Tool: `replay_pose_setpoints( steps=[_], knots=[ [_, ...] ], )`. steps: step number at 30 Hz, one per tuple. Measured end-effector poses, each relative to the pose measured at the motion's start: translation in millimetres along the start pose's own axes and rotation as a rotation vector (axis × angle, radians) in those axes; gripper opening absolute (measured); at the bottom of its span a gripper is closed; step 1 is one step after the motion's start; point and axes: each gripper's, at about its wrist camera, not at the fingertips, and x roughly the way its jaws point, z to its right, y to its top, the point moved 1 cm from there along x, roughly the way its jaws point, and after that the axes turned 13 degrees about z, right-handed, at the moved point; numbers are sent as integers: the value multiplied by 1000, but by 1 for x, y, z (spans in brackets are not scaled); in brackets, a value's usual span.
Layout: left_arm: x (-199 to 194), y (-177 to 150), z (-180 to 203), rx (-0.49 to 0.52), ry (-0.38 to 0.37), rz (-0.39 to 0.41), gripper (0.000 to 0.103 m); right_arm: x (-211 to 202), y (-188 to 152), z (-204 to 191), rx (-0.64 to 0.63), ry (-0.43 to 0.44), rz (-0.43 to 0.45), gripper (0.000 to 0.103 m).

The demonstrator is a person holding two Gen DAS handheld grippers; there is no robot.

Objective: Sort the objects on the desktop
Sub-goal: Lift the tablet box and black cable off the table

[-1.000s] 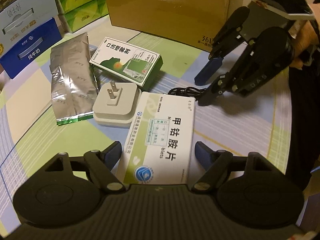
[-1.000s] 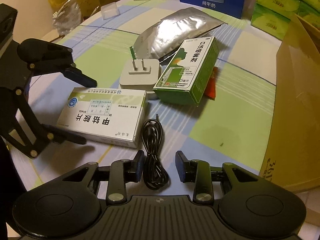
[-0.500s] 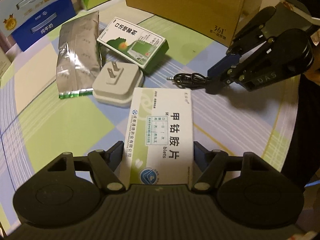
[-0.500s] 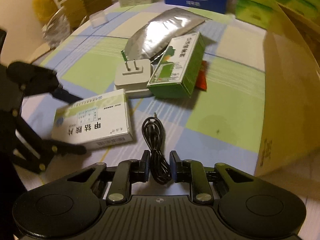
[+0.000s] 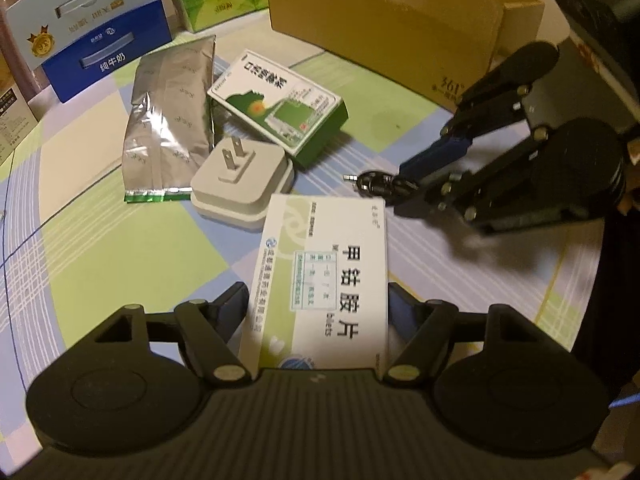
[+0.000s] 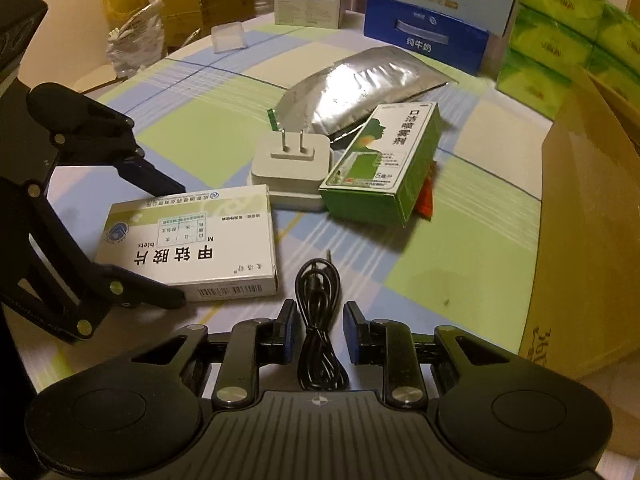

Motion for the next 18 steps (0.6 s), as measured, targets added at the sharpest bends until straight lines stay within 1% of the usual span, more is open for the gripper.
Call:
replay_pose_setpoints(
  steps=[5,7,12,18],
  knots=[
    [6,1,1,3,6,5,71,0,-1,4,42,3,-1,22],
    [8,1,2,2,11,1,70,0,-1,3,43,2,1,15],
    [10,0,1,-19,22,0,71,-2,-2,2,65,-6,5,14],
    [6,-1,4,-43,38,9,68,-7,-3,8,114,-22,23,13]
  ],
)
